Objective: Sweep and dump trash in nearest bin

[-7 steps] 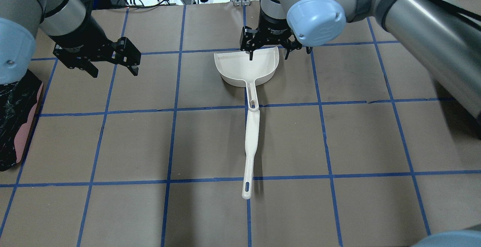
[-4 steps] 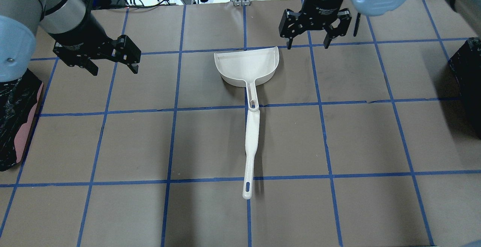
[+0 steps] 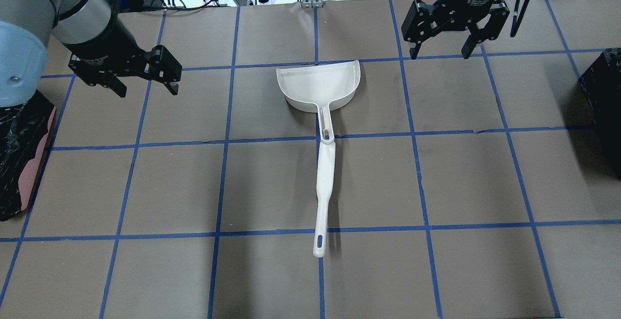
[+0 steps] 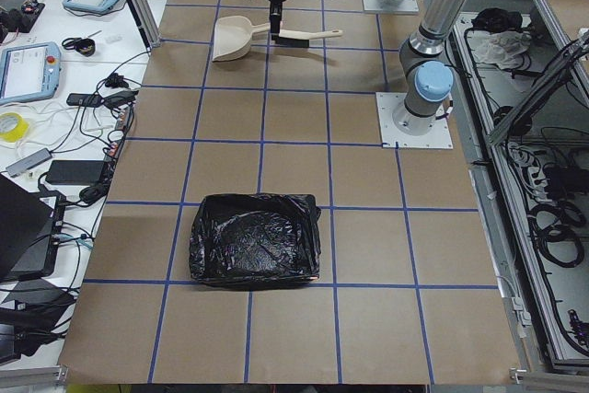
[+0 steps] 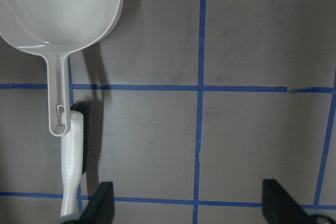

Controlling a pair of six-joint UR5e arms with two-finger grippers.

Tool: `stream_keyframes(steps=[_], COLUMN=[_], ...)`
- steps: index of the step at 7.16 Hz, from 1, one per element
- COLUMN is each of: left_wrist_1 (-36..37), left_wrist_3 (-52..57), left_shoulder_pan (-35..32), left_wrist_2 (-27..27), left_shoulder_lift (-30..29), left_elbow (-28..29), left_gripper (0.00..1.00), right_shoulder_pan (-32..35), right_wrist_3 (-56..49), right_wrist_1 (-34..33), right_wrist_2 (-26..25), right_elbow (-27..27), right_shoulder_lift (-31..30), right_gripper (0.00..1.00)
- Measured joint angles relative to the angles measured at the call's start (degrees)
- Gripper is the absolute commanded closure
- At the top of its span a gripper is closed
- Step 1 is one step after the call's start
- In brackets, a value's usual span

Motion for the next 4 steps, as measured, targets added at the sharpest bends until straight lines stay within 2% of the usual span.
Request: stream_keyframes(steps=[2, 4], left_wrist_1=[0.0, 0.2], left_wrist_3=[0.1, 0.1], left_shoulder_pan=[0.1, 0.2], left_wrist_2=[0.1, 0.0], left_shoulder_lift=[0.0, -0.1], left_elbow=[-0.1, -0.1], left_gripper=[0.00, 0.00], right_shoulder_pan=[0.0, 0.0], right_wrist_3=[0.2, 1.0], right_wrist_1=[-0.4, -1.0], right_wrist_2=[-0.4, -3.4], right_elbow=[0.9, 1.5], right_shoulder_lift=[-0.3, -0.3], right_gripper=[0.03, 0.03])
